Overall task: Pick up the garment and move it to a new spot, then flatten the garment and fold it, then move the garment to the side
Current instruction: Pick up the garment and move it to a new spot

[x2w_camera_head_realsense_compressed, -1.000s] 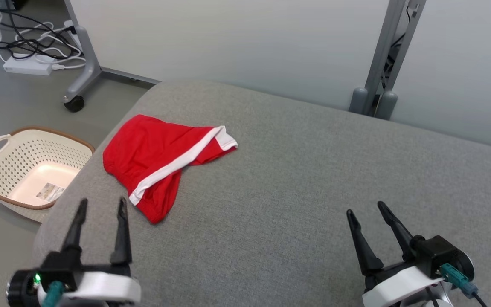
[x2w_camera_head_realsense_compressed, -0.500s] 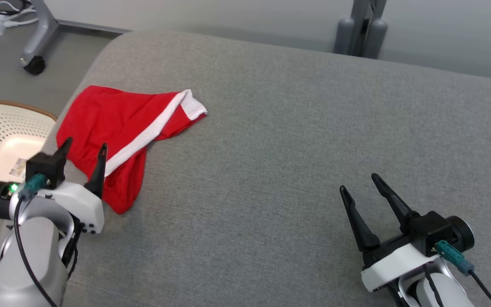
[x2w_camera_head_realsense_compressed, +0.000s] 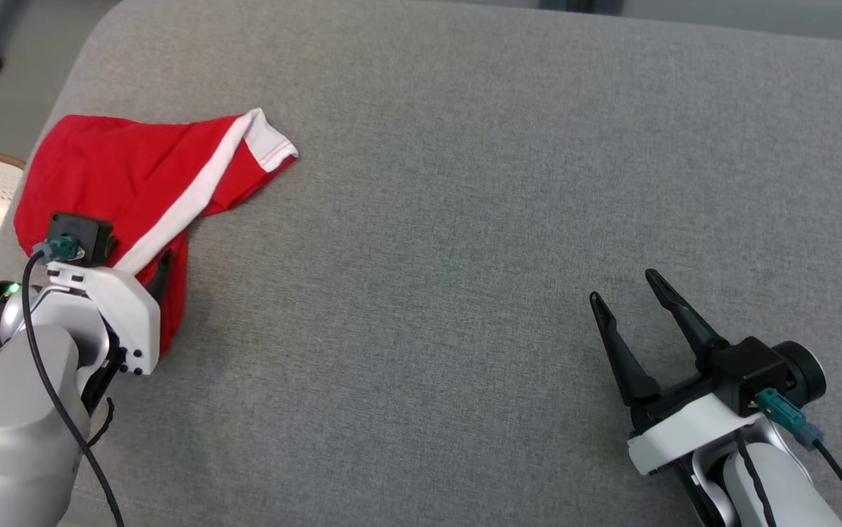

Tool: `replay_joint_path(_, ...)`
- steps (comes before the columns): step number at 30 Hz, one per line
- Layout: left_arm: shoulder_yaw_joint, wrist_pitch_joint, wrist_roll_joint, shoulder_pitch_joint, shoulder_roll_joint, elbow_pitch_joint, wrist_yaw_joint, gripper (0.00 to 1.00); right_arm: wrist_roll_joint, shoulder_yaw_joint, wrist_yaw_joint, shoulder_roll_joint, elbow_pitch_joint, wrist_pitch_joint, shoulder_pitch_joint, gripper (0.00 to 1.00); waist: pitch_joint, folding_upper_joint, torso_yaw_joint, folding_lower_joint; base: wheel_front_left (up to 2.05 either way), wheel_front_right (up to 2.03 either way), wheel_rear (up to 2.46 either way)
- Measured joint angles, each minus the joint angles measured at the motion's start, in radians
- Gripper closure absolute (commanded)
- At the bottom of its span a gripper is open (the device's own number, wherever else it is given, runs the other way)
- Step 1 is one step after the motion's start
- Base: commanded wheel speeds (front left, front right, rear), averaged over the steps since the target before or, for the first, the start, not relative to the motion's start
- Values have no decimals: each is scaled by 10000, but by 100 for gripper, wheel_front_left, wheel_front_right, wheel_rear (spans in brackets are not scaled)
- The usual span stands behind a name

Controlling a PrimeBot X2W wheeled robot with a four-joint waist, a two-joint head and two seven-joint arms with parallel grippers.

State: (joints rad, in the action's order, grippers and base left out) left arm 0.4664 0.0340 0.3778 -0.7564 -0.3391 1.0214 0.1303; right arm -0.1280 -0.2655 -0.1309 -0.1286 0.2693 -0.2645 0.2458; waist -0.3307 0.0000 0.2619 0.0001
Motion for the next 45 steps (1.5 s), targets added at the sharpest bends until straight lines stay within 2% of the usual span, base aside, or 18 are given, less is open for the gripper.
replay_joint_path(5,932,-366,769,-379,-113,171,0,0,44,-12,0,-61,-63,0,114,0,-359,0,-103,0,0,0,0)
replay_joint_path(10,1680,-516,974,-750,-380,570,2,0,54,-27,0,-67,-61,0,190,0,-483,0,-141,0,0,0,0)
replay_joint_path(11,1768,-485,1154,-849,-368,757,2,78,69,-38,0,-67,-50,0,225,0,-489,0,-149,0,0,0,0)
replay_joint_path(12,1766,-401,1229,-895,-343,859,2,100,75,-40,0,-65,-35,0,229,0,-486,0,-152,0,0,0,0)
replay_joint_path(22,1864,412,1611,-1172,-263,1576,2,100,123,-4,0,40,188,0,291,0,-219,0,-201,-1,0,0,0)
replay_joint_path(31,1267,2109,2050,-1278,-242,1618,-128,100,48,230,0,253,322,0,98,0,658,0,-317,0,0,0,0)
replay_joint_path(39,635,2261,2548,-1029,67,-59,-69,100,4,639,0,474,414,0,-259,0,1718,0,-551,0,0,0,0)
replay_joint_path(45,765,2228,3085,-556,380,-1264,-15,100,-40,884,0,619,430,0,-511,0,2411,0,-1052,-1,0,0,0)
